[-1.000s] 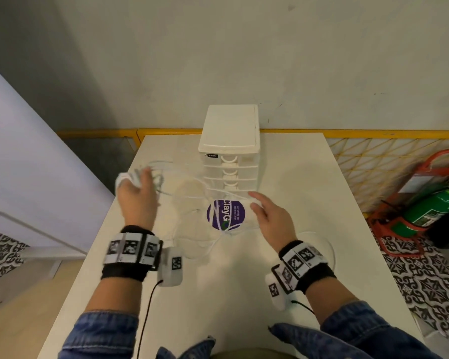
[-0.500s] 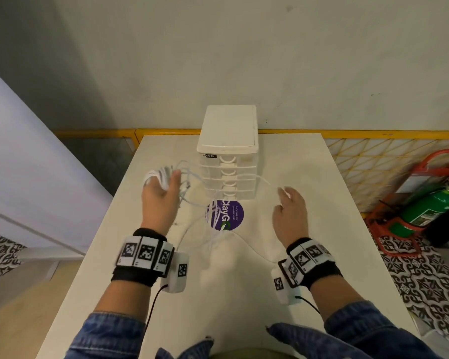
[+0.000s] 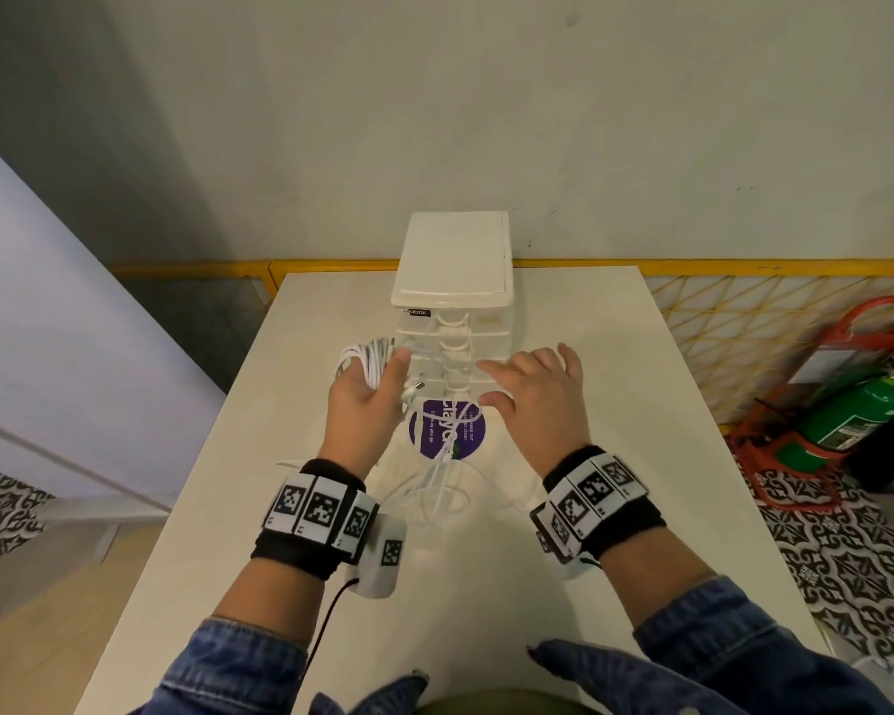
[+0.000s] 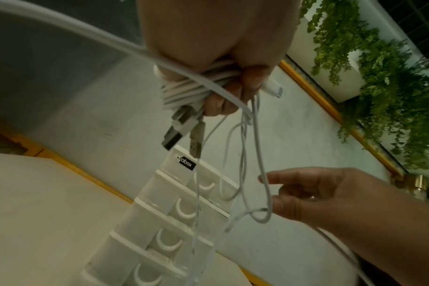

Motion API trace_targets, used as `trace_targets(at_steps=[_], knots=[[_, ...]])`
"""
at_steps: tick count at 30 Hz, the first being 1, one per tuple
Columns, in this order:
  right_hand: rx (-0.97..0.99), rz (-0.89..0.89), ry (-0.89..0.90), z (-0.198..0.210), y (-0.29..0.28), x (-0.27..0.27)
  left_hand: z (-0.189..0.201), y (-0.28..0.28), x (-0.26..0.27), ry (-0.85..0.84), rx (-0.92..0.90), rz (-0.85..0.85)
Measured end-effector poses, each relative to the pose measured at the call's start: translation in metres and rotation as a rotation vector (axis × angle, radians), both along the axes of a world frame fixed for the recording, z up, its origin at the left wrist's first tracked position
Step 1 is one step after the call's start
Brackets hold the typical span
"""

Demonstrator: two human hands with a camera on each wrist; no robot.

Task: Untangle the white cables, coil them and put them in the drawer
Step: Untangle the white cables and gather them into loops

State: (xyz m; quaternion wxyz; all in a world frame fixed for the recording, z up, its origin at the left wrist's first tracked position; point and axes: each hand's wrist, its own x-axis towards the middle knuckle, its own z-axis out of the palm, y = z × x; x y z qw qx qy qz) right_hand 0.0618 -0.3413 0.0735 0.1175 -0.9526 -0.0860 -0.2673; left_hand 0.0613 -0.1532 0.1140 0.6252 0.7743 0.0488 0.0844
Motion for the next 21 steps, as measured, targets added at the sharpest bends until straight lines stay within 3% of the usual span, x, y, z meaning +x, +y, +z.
trace_targets(at_steps=[2, 5, 9, 12, 15, 21], knots=[[-0.053, 0.053, 0.088, 0.003, 0.005, -0.001, 0.000, -0.008, -0.003, 0.002, 0.022, -0.051], [0.086, 0.159, 0.352, 0.001, 0.017, -0.004, -0.004, -0.017, -0.007, 0.031, 0.017, -0.096], [0.091, 0.130, 0.574, -0.007, 0.014, -0.005, -0.008, -0.005, -0.002, 0.012, 0.142, -0.022], [0.133, 0.104, 0.497, -0.002, 0.006, -0.007, -0.012, 0.014, 0.004, -0.008, 0.308, 0.044], [0.270, 0.037, 0.430, 0.006, -0.012, -0.011, -0.017, 0.042, 0.010, 0.082, 0.304, 0.163], [0.471, -0.420, 0.346, -0.017, -0.072, -0.007, -0.024, 0.115, 0.017, 0.167, 0.155, 0.504]])
